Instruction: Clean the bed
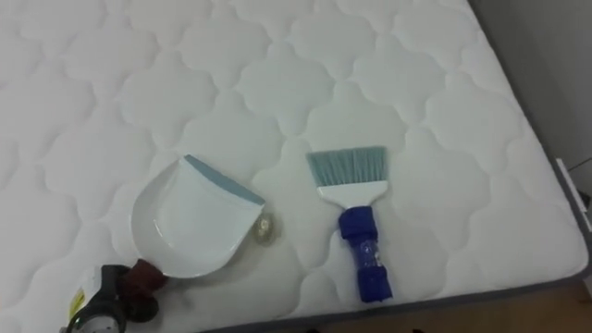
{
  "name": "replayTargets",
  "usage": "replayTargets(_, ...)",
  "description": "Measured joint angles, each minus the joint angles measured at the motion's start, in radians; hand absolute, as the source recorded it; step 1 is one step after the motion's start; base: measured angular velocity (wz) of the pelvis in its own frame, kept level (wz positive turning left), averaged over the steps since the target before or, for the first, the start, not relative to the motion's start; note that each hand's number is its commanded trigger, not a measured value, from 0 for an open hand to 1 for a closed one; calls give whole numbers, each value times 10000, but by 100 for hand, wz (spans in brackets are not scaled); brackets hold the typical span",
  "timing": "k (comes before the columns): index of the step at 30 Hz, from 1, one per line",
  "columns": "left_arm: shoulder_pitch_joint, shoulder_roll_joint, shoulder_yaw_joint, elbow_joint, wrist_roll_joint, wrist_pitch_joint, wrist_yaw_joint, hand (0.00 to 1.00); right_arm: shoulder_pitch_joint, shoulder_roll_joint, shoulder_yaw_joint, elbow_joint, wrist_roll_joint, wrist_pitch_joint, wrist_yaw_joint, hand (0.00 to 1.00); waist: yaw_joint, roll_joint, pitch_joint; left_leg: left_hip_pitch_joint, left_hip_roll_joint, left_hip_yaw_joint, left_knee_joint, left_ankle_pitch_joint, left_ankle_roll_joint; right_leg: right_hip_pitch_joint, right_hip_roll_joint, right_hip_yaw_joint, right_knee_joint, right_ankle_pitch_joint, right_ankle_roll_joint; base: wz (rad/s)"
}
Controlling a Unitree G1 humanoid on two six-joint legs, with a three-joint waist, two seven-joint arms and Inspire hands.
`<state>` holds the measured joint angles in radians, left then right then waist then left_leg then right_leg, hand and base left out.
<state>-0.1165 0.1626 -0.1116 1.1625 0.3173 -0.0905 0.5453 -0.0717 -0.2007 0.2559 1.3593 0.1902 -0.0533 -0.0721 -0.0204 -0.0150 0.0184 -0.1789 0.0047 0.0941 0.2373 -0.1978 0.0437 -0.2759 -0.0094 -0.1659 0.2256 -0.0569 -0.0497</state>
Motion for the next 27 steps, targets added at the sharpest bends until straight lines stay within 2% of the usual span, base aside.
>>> replayTargets(4,-4,498,160,-165,-9,18,-50,100,258,-178,-297,-64,-15,-20,-50,0,-34,28,1,25,0,-1,2,1,-2,-17,-34,-50,93,-64,-14,1)
replayTargets(6,3,776,175,-565,9,10,-32,100,362,-374,-447,-99,-17,-19,-67,0,-13,153,-17,67,-24,3,-17,-1,-2,13,-53,-83,130,-121,12,4)
replayTargets(12,44,1414,274,-1519,522,-89,327,100,413,-578,-603,-94,-51,-214,-102,0,-2,506,-18,246,-23,8,-108,-2,-1,125,-80,-87,156,-184,15,0)
replayTargets(15,160,1529,266,-1646,845,-216,386,100,411,-778,-606,-100,-89,-226,-97,0,-36,618,-66,371,-65,5,-154,-2,-1,150,-160,-105,426,-406,28,3)
replayTargets(18,429,1604,263,-2257,904,-220,312,100,543,-913,-831,-300,-215,-230,-104,0,-49,618,-66,444,-107,18,-139,-3,-3,100,-233,-137,674,-577,23,7)
replayTargets(22,487,1868,262,-2791,890,-224,-34,100,541,-1076,-890,-428,-235,-242,-94,0,-20,667,-68,436,-96,23,-121,-3,-3,108,-247,-123,681,-601,25,3)
replayTargets(24,636,2093,277,-3249,897,-236,-266,100,403,-1094,-1267,-485,-500,-251,-35,0,-18,676,-74,502,-98,64,-129,-3,-3,154,-239,-64,672,-604,31,-5)
replayTargets(27,669,2224,289,-3534,900,-292,-608,100,321,-1146,-1543,-442,-860,-375,-7,0,-7,692,-82,524,-106,111,-128,-3,-2,164,-247,-35,683,-606,34,-2)
